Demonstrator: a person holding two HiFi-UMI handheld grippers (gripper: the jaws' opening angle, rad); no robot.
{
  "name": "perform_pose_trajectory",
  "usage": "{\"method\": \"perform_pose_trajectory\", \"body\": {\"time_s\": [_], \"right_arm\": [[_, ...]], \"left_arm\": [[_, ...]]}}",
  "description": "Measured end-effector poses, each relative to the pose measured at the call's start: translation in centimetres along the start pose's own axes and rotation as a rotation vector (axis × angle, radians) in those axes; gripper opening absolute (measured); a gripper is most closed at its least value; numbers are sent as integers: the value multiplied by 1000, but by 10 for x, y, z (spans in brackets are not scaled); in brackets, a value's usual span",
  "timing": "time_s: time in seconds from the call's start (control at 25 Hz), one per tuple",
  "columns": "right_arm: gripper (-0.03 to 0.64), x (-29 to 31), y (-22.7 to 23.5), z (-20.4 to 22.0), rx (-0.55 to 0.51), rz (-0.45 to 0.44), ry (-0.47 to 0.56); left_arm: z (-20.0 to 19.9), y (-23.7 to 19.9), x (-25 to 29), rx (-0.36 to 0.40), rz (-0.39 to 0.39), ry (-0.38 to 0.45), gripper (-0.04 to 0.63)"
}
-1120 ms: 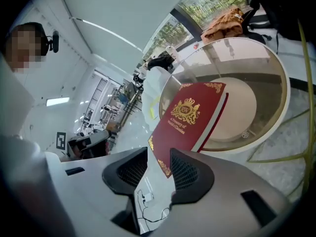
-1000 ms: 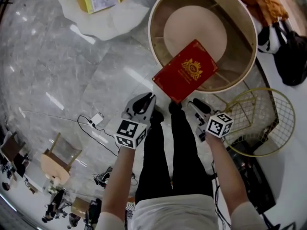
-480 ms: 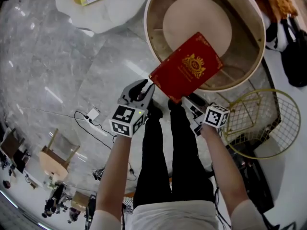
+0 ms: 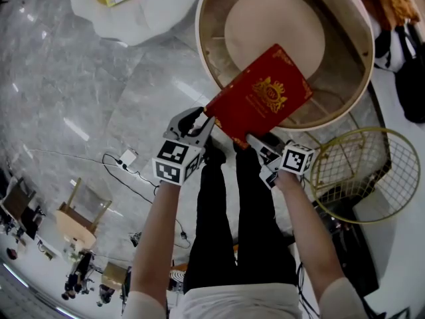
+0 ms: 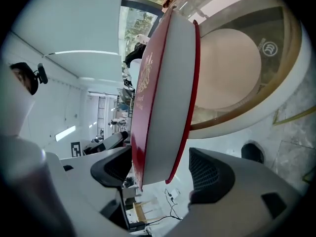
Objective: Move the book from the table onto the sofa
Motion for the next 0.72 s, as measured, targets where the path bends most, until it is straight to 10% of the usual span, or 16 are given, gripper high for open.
{"method": "perform_pose_trajectory", "body": {"time_s": [0.72], "right_arm": [[287, 20, -5, -11, 48, -145, -4]], "left_arm": [[0, -9, 18, -32, 38, -36, 138]]}}
Point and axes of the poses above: the fingertips, and each gripper's own axes: x forward along the fingers, y to its right, z out of its underside, the point moved 8 cm from there along -x, backward along the fingers, and after that the axes turned 8 degrees about -x, right-handed, at the moved point
